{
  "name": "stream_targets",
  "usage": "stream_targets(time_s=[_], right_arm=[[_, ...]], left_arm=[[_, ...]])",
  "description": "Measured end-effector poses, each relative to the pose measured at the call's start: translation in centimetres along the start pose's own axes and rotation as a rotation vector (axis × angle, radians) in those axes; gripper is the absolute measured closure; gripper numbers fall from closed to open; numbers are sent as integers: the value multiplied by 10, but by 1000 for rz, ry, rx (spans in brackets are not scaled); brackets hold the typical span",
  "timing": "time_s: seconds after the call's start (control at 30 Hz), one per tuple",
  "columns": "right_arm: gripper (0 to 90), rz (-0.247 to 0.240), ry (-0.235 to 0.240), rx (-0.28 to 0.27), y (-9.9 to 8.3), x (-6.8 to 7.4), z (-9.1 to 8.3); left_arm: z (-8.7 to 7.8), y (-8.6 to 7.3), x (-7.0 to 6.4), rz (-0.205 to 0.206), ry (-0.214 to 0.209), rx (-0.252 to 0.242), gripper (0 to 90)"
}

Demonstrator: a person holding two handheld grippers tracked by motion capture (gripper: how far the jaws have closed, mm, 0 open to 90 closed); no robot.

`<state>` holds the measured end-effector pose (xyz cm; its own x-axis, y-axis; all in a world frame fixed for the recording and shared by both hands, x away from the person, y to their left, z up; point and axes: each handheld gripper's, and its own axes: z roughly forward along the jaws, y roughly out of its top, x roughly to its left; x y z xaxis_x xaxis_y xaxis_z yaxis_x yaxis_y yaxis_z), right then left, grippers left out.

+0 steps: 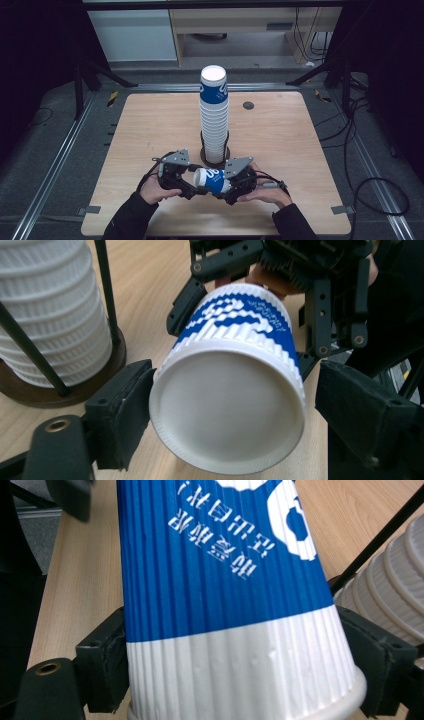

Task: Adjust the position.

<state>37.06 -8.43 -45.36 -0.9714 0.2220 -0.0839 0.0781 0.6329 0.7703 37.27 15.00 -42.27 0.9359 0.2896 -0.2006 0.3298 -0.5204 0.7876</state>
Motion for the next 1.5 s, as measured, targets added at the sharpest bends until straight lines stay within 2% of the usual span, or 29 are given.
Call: stream_targets(time_s=[0.23, 0.43, 0.53, 0.7, 0.93, 1.13, 1.27, 1.5], right_arm=[[150, -22, 0, 3, 3, 3, 0], [140, -23, 3, 3, 3, 3, 1], [125, -16, 5, -6, 3, 2, 1], [67, 15, 10, -40, 4, 0, -5], [67, 87, -19, -130, 3, -10, -28], [65, 138, -21, -195, -1, -16, -41], [64, 163, 3, -223, -4, -18, -42], [61, 164, 54, -223, -6, -16, -37]], left_arm=[[1, 0, -1, 4, -7, 17, 249], [0, -1, 0, 9, -11, 12, 260], [-1, -1, 0, 11, -12, 8, 262], [-6, -1, 3, 10, 11, -2, 263], [-20, -3, 11, -5, 49, -72, 262], [-33, -5, 14, 0, 55, -185, 262], [-35, -5, 12, 10, 39, -234, 262], [-30, -3, 8, 22, -22, -249, 262]])
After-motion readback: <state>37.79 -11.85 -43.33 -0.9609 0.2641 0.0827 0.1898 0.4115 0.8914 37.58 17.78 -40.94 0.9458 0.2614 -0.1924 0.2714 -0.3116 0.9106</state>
